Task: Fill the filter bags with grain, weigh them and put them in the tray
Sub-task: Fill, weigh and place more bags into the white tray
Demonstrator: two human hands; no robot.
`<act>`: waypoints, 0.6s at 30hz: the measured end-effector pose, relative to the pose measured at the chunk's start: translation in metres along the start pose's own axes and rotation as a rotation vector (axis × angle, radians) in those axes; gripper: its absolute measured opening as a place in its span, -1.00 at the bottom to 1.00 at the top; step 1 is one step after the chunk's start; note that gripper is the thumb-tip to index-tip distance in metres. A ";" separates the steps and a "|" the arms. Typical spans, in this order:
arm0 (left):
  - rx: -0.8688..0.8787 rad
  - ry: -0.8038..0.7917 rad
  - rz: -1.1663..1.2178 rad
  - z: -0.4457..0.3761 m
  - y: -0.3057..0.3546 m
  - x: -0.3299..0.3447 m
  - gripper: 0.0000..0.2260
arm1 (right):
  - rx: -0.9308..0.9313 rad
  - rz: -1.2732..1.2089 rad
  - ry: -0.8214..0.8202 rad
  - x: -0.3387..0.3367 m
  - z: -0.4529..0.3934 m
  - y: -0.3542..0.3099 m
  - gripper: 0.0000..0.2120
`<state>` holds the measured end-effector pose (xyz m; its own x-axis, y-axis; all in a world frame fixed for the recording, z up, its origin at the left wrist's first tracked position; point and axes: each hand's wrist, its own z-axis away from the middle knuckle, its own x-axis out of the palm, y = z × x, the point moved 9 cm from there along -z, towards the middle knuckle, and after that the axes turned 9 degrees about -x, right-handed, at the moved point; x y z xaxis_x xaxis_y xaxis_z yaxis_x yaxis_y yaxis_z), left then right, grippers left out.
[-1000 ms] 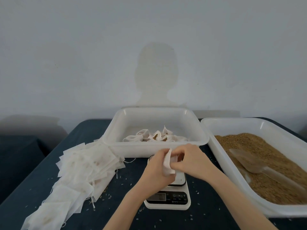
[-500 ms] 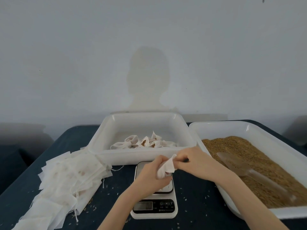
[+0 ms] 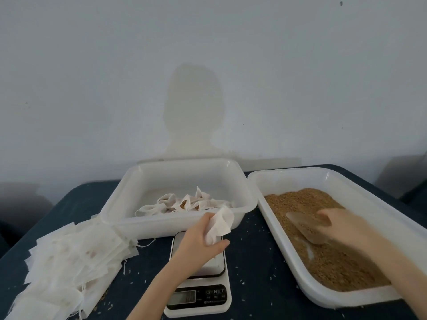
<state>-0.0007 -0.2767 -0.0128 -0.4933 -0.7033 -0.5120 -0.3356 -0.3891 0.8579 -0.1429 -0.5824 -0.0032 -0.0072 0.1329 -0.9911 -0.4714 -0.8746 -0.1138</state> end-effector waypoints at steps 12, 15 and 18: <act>0.011 -0.002 0.022 -0.012 0.000 0.003 -0.67 | -0.023 0.028 -0.201 0.030 -0.018 0.029 -0.66; 0.017 -0.010 0.035 -0.013 -0.003 0.002 -0.69 | 0.006 0.070 -0.178 0.022 -0.025 0.040 -0.68; 0.016 -0.020 0.046 -0.013 -0.005 0.003 -0.73 | 0.013 0.127 -0.143 0.014 -0.033 0.033 -0.77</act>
<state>0.0095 -0.2847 -0.0183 -0.5242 -0.7083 -0.4728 -0.3251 -0.3467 0.8798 -0.1296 -0.6252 -0.0230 -0.1925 0.0873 -0.9774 -0.4702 -0.8825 0.0138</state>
